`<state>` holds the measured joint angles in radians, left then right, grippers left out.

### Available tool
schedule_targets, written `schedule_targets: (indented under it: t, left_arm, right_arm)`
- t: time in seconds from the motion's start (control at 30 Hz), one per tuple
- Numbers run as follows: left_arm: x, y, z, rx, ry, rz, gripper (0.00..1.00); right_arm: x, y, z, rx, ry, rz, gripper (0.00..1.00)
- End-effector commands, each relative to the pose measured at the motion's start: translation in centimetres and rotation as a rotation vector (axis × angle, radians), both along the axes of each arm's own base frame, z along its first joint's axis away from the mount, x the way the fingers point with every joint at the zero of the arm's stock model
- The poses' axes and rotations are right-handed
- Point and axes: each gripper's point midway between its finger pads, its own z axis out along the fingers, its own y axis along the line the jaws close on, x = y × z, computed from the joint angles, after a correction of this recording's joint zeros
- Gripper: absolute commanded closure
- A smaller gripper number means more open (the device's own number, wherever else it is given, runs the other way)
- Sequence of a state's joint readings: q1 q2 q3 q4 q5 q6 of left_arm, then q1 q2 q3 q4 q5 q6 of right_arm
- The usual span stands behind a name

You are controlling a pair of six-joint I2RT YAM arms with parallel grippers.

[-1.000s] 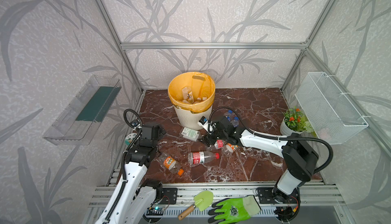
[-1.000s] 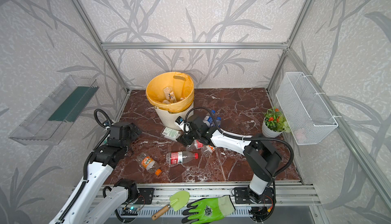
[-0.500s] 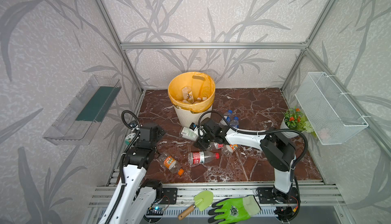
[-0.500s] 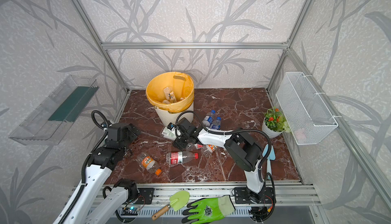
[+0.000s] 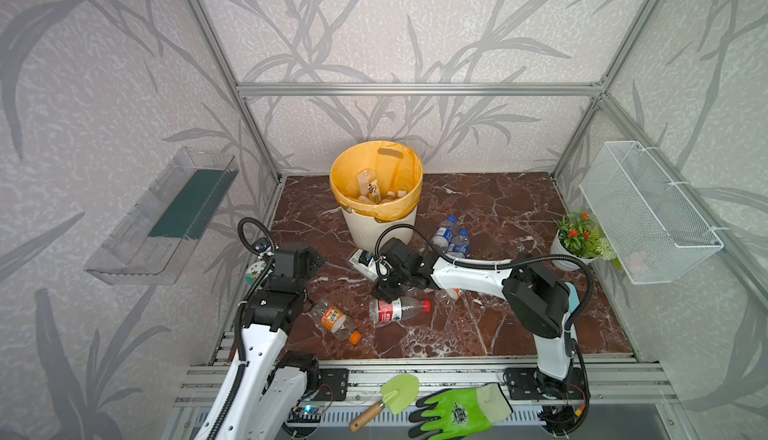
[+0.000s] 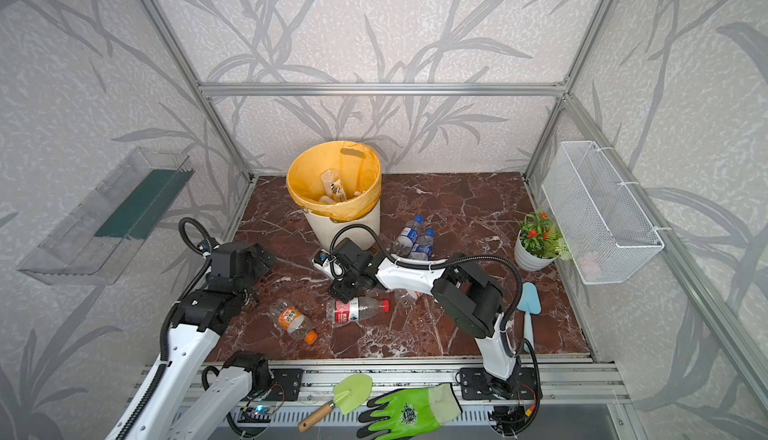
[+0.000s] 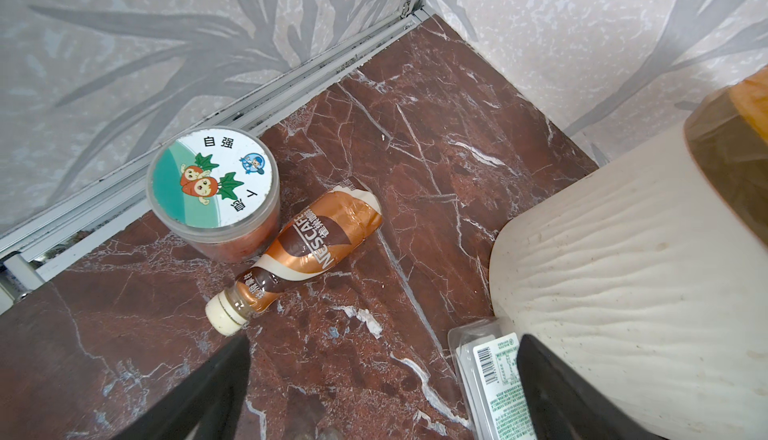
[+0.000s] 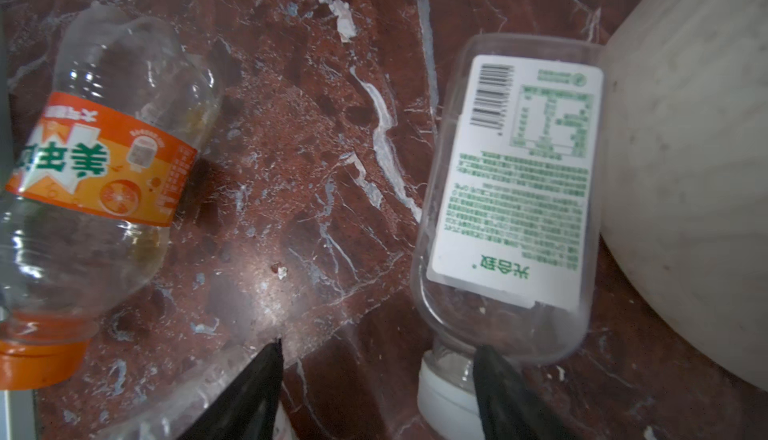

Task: Throw the plastic bottles in the bin
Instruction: 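Lower the right gripper onto the clear green-labelled bottle by the bin, then close the right gripper on the bottle's white cap and lift it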

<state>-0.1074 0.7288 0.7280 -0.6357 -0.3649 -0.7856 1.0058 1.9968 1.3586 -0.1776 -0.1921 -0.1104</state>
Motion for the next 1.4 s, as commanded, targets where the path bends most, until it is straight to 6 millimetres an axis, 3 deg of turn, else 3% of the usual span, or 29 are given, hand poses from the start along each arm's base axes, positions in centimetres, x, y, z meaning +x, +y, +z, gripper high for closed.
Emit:
schedule_targets:
  t: [0.0, 0.23, 0.4, 0.8, 1.17, 1.23, 1.37]
  left_arm:
    - [-0.7, 0.5, -0.8, 0.015, 0.030, 0.018, 0.01]
    - [-0.9, 0.6, -1.0, 0.017, 0.031, 0.019, 0.01]
    - [-0.7, 0.5, -1.3, 0.016, 0.033, 0.013, 0.01]
    - [-0.7, 0.5, -1.8, 0.027, 0.048, 0.004, 0.01]
    - [-0.8, 0.7, -2.0, 0.038, 0.061, 0.001, 0.01]
    - [-0.9, 0.6, -2.0, 0.039, 0.060, -0.001, 0.01]
    - [-0.9, 0.7, -2.0, 0.039, 0.060, 0.002, 0.01]
  right_arm:
    - [-0.6, 0.1, -0.1, -0.030, 0.010, 0.020, 0.27]
    - [2.3, -1.0, 1.9, -0.097, -0.098, -0.109, 0.22]
    - [3.4, -1.6, 0.8, -0.160, -0.104, -0.177, 0.21]
    - [4.0, -0.6, -2.1, -0.226, -0.068, -0.181, 0.21]
    - [4.4, 0.6, -3.0, -0.209, -0.014, -0.226, 0.15]
    - [4.3, 0.8, -3.3, -0.204, 0.000, -0.226, 0.18]
    - [4.2, 0.8, -3.8, -0.230, 0.015, -0.220, 0.36]
